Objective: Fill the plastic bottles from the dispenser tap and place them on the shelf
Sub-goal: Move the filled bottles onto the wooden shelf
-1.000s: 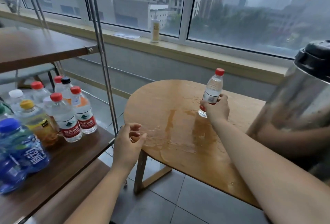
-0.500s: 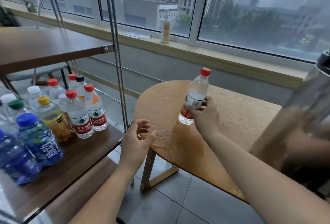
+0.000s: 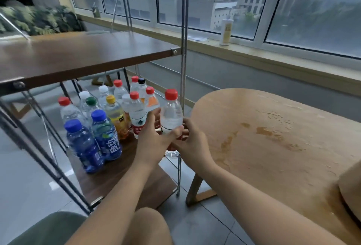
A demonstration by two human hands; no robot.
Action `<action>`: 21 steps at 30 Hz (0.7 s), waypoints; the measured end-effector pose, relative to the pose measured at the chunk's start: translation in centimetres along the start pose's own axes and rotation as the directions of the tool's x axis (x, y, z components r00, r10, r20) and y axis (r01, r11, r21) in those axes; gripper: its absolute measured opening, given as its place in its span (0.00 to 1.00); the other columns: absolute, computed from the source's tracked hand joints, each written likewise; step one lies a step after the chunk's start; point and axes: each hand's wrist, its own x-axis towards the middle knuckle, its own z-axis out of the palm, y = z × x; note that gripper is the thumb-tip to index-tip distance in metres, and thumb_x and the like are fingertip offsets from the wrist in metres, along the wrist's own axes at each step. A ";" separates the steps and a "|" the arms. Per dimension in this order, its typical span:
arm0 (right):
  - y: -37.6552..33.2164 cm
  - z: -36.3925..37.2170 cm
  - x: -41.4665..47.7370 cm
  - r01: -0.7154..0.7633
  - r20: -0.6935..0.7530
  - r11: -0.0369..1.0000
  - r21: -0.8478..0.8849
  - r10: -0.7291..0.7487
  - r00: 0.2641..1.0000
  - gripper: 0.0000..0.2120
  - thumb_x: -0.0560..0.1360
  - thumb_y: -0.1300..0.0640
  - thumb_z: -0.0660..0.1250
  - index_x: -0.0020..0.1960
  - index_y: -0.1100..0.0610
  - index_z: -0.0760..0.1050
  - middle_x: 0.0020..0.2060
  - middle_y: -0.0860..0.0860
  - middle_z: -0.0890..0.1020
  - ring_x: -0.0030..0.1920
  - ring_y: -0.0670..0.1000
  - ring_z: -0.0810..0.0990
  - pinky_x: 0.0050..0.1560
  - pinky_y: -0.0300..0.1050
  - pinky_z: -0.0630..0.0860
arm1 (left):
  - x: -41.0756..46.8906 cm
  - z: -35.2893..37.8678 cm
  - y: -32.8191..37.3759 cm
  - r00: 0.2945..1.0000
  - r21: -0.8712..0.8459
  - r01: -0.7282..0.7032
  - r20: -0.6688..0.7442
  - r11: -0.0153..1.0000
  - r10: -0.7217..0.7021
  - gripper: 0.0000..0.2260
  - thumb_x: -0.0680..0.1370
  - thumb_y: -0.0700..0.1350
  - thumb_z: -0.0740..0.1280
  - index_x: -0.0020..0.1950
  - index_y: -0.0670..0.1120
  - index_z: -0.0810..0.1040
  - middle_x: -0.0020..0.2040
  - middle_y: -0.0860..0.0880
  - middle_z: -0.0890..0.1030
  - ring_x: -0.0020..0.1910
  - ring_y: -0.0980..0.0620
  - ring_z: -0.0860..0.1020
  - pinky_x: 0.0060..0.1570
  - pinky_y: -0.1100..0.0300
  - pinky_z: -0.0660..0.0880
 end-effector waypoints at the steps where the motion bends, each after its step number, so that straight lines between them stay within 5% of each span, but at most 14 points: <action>1: 0.2 1.2 0.0 0.000 0.026 1.000 -0.010 0.000 1.000 0.18 0.77 0.57 0.79 0.64 0.48 0.79 0.50 0.42 0.88 0.50 0.43 0.87 0.49 0.49 0.87 | 0.1 -1.0 -0.5 1.000 0.037 -0.002 -0.026 0.999 0.003 0.32 0.72 0.58 0.81 0.73 0.63 0.72 0.65 0.60 0.83 0.66 0.56 0.81 0.65 0.47 0.81; 8: 3.1 9.2 1.2 -0.042 0.087 0.981 -0.190 0.059 0.994 0.17 0.74 0.52 0.80 0.56 0.44 0.76 0.51 0.42 0.80 0.50 0.41 0.81 0.52 0.42 0.82 | 0.0 -6.1 -3.7 0.978 0.234 0.070 -0.208 0.970 -0.020 0.23 0.75 0.51 0.82 0.67 0.58 0.78 0.57 0.61 0.85 0.55 0.69 0.81 0.50 0.71 0.74; 13: 4.9 13.1 2.3 -0.156 0.070 0.969 -0.191 0.172 0.983 0.16 0.72 0.52 0.80 0.50 0.46 0.73 0.47 0.45 0.83 0.45 0.44 0.84 0.50 0.52 0.84 | 0.8 -7.1 -5.7 0.952 0.291 0.130 -0.303 0.948 -0.037 0.24 0.74 0.51 0.83 0.65 0.57 0.77 0.54 0.62 0.85 0.53 0.68 0.82 0.51 0.65 0.77; 17: 5.6 14.5 3.4 -0.154 0.072 0.967 -0.202 0.171 0.983 0.15 0.74 0.51 0.78 0.51 0.47 0.72 0.45 0.44 0.83 0.46 0.45 0.83 0.49 0.51 0.83 | 1.3 -7.3 -6.3 0.933 0.299 0.161 -0.356 0.941 -0.047 0.22 0.76 0.50 0.82 0.66 0.57 0.77 0.54 0.66 0.82 0.53 0.73 0.78 0.54 0.64 0.76; 21: 6.0 15.1 4.5 -0.166 0.100 0.962 -0.215 0.191 0.976 0.13 0.77 0.54 0.77 0.49 0.50 0.72 0.41 0.46 0.84 0.42 0.47 0.83 0.44 0.50 0.82 | 0.9 -6.9 -6.7 0.923 0.288 0.180 -0.379 0.941 -0.061 0.28 0.81 0.49 0.76 0.79 0.55 0.71 0.69 0.63 0.78 0.66 0.68 0.74 0.64 0.66 0.72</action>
